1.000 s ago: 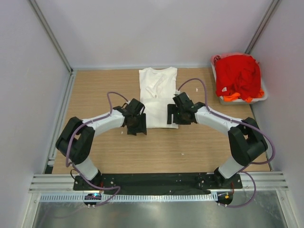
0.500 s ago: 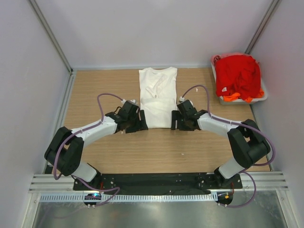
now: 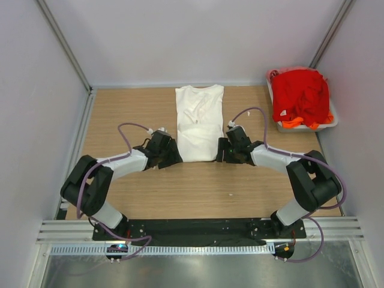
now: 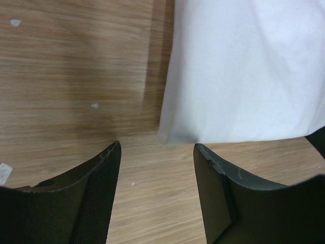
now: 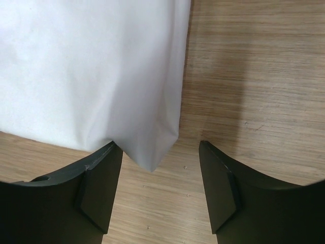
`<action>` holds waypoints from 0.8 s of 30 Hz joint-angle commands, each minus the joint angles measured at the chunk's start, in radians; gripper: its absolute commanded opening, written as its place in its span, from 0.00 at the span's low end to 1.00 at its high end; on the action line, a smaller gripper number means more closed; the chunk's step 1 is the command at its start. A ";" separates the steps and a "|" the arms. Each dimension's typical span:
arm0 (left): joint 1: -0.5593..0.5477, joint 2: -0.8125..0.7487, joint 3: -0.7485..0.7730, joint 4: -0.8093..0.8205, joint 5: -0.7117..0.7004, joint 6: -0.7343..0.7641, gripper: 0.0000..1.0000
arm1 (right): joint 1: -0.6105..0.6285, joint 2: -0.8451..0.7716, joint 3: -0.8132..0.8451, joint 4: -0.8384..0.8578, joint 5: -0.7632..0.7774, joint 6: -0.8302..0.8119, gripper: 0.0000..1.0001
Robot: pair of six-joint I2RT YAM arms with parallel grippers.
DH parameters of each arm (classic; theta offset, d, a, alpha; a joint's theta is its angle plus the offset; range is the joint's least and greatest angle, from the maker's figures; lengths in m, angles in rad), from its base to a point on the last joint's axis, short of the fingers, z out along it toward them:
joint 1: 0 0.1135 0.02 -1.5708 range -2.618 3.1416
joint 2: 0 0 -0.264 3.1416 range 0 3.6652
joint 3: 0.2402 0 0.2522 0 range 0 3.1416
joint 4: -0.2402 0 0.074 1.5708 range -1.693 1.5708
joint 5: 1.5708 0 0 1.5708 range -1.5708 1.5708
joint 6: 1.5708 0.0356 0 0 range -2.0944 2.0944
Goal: Fold and stack the t-shirts
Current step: Fold the tshirt
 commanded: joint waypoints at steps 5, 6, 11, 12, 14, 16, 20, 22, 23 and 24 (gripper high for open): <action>0.003 0.057 -0.019 0.169 0.042 -0.044 0.58 | -0.005 0.018 -0.029 0.057 -0.016 0.016 0.64; 0.003 0.062 -0.019 0.175 0.045 -0.047 0.57 | -0.005 0.015 -0.029 0.054 -0.018 0.018 0.64; 0.003 0.062 -0.032 0.194 0.040 -0.054 0.55 | -0.007 -0.047 -0.049 0.056 -0.016 0.025 0.65; 0.003 0.058 -0.034 0.192 0.042 -0.054 0.54 | -0.007 -0.059 -0.052 0.062 -0.016 0.029 0.66; 0.003 0.044 -0.037 0.194 0.043 -0.056 0.53 | -0.010 -0.108 -0.071 0.079 -0.016 0.036 0.67; 0.003 0.035 -0.039 0.191 0.050 -0.056 0.53 | -0.010 -0.145 -0.084 0.092 -0.059 0.044 0.67; 0.003 0.001 -0.046 0.179 0.050 -0.056 0.52 | -0.010 -0.234 -0.106 0.111 -0.068 0.067 0.71; 0.003 -0.005 -0.046 0.177 0.047 -0.056 0.52 | -0.011 -0.242 -0.111 0.115 -0.061 0.072 0.73; 0.003 -0.005 -0.045 0.175 0.042 -0.054 0.52 | -0.013 -0.237 -0.111 0.118 -0.062 0.072 0.74; 0.003 -0.004 -0.045 0.175 0.040 -0.054 0.52 | -0.013 -0.220 -0.108 0.126 -0.067 0.072 0.75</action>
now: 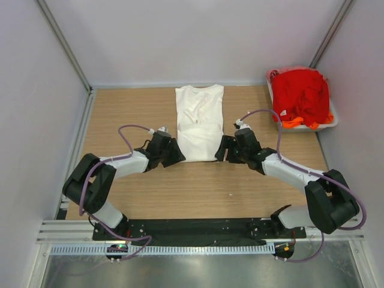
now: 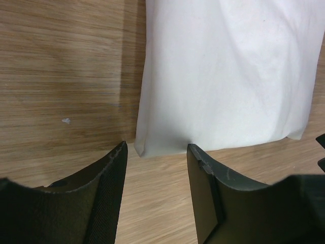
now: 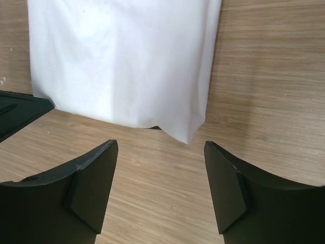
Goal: Fold and stack the t-shirts
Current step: Fold the tshirt
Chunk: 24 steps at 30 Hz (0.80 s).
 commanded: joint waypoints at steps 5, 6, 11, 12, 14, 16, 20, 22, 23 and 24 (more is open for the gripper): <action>0.004 -0.026 0.006 0.009 0.001 0.000 0.51 | -0.015 0.085 0.023 0.071 -0.029 0.021 0.78; 0.004 -0.024 0.006 0.007 0.001 0.000 0.51 | -0.017 0.099 0.021 0.085 -0.027 0.021 0.78; 0.004 -0.045 -0.003 0.001 -0.011 0.004 0.51 | -0.037 0.176 -0.009 0.146 -0.052 0.027 0.68; 0.004 -0.050 -0.003 -0.002 -0.014 0.007 0.51 | -0.047 0.180 -0.019 0.168 -0.056 0.028 0.65; 0.004 -0.062 -0.005 -0.014 -0.020 0.010 0.51 | -0.052 0.182 -0.043 0.192 -0.075 0.035 0.51; 0.004 -0.073 -0.008 -0.020 -0.020 0.012 0.51 | -0.054 0.176 -0.062 0.197 -0.081 0.035 0.42; 0.004 -0.090 -0.012 -0.020 -0.062 0.021 0.51 | -0.055 0.153 -0.083 0.196 -0.078 0.030 0.28; 0.004 -0.085 -0.012 -0.020 -0.068 0.024 0.51 | -0.055 0.144 -0.091 0.193 -0.081 0.027 0.26; 0.004 -0.082 -0.012 -0.020 -0.066 0.023 0.51 | -0.055 0.140 -0.092 0.191 -0.082 0.027 0.23; 0.004 -0.076 -0.011 -0.020 -0.063 0.023 0.50 | -0.055 0.139 -0.092 0.189 -0.084 0.027 0.22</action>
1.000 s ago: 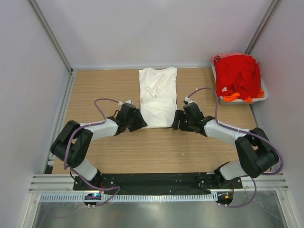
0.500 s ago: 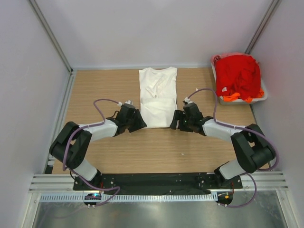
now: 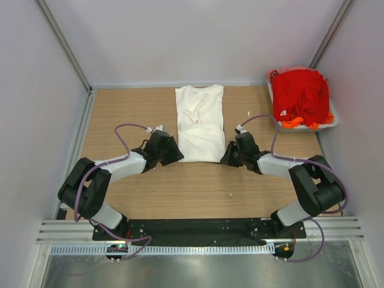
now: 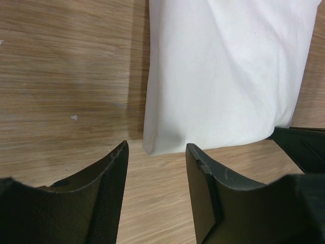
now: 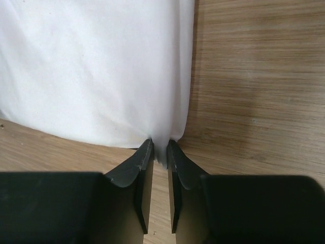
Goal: Fold and stack the t-shirts
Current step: Fold the tshirt
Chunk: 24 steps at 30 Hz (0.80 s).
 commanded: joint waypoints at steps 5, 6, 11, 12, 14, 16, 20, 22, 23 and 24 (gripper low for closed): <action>0.004 0.002 -0.016 0.012 -0.015 0.004 0.49 | 0.000 -0.024 -0.020 -0.007 -0.018 -0.009 0.20; 0.004 0.007 -0.019 0.020 -0.011 0.001 0.49 | 0.000 -0.022 -0.020 -0.005 -0.021 -0.009 0.20; 0.004 0.062 -0.024 0.091 0.052 -0.019 0.48 | 0.001 -0.006 -0.026 0.007 -0.045 -0.010 0.18; 0.004 0.071 -0.025 0.098 0.057 -0.021 0.47 | 0.000 -0.004 -0.026 0.007 -0.045 -0.009 0.17; 0.004 0.093 -0.028 0.123 0.068 -0.028 0.42 | 0.000 -0.006 -0.028 0.002 -0.045 -0.010 0.16; 0.004 0.102 -0.036 0.143 0.078 -0.034 0.37 | 0.000 -0.009 -0.025 0.001 -0.045 -0.013 0.14; 0.004 0.105 -0.033 0.138 0.083 -0.030 0.05 | 0.000 -0.009 -0.023 -0.008 -0.051 -0.013 0.02; 0.004 0.087 -0.036 0.128 0.085 -0.028 0.00 | 0.000 -0.015 -0.025 -0.013 -0.064 -0.015 0.01; 0.002 0.079 -0.037 0.123 0.086 -0.027 0.00 | 0.000 -0.019 -0.025 -0.027 -0.067 -0.012 0.01; 0.001 0.052 -0.040 0.115 0.088 -0.027 0.00 | 0.000 -0.038 -0.031 -0.036 -0.070 -0.012 0.01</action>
